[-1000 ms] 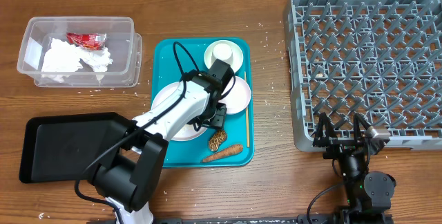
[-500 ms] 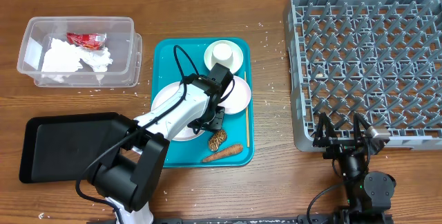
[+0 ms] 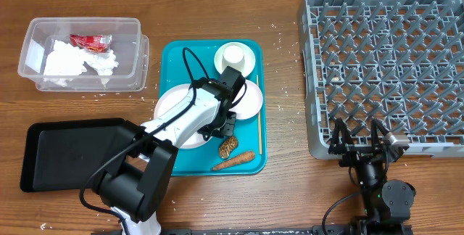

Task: Sort waste into correct bins and load items into the dishwasher
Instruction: 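Reach the left gripper to the rice plate rim and grip it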

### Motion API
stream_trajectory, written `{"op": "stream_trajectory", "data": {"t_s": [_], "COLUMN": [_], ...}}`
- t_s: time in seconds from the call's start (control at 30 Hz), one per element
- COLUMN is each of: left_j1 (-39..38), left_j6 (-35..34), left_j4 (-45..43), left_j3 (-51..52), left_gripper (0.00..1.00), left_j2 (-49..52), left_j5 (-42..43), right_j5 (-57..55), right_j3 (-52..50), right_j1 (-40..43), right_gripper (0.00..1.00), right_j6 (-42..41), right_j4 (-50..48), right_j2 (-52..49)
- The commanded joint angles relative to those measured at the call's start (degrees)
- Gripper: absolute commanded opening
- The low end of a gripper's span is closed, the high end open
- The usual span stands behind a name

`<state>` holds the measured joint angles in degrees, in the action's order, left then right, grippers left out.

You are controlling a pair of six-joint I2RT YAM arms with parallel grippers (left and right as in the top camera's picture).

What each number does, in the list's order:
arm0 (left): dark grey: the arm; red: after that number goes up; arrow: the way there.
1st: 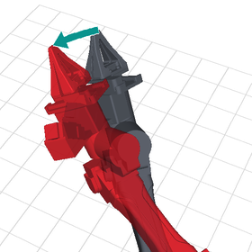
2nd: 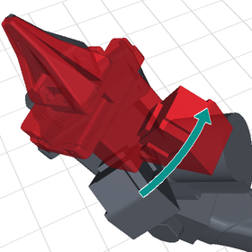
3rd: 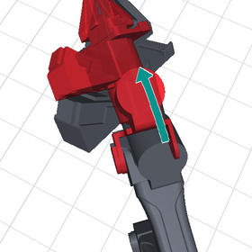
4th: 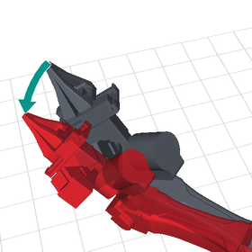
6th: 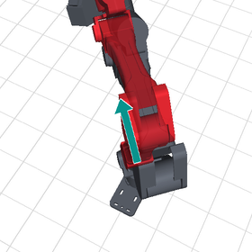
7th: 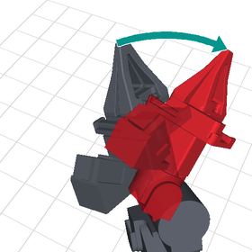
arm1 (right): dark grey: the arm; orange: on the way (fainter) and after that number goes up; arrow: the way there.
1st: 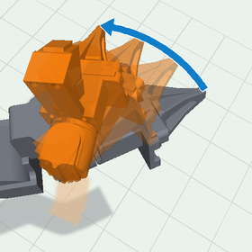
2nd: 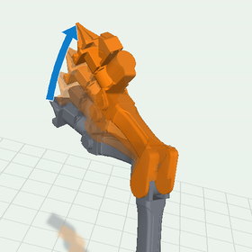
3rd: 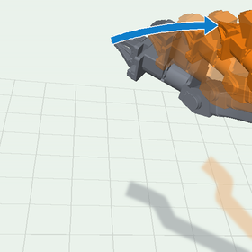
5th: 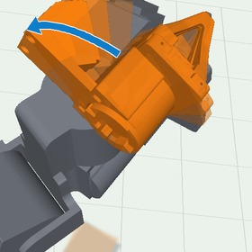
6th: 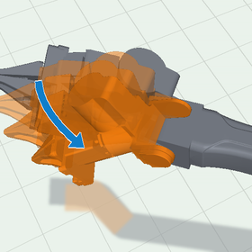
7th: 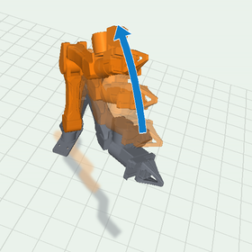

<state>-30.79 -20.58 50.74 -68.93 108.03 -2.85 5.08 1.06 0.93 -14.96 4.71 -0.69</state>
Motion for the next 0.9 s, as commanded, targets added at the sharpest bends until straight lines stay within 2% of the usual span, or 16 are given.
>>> {"op": "stream_trajectory", "data": {"t_s": [0.0, 0.23, 0.3, 0.87], "left_j1": [-0.33, -0.33, -0.33, -0.33], "left_j6": [-0.68, -0.68, -0.68, -1.99], "left_j4": [0.68, 0.85, 0.87, 1.75], "left_j3": [0.02, -0.28, -0.31, -0.35], "left_gripper": [0.13, 0.12, 0.07, 0.04], "left_j2": [-0.42, -2.56, -3.65, -7.43], "left_j5": [-0.76, -0.79, -0.79, -4.83], "right_j5": [-0.48, -0.50, -0.50, -0.50], "right_j3": [-0.59, -0.59, -0.59, -0.59], "right_j1": [-0.28, -0.28, -0.28, -0.28], "right_gripper": [1.00, 1.00, 1.00, 1.00], "right_j6": [0.02, 0.00, 0.02, 0.02], "right_j4": [-0.31, -0.31, -0.31, -0.31], "right_j2": [0.52, 0.52, 0.52, 0.52]}}
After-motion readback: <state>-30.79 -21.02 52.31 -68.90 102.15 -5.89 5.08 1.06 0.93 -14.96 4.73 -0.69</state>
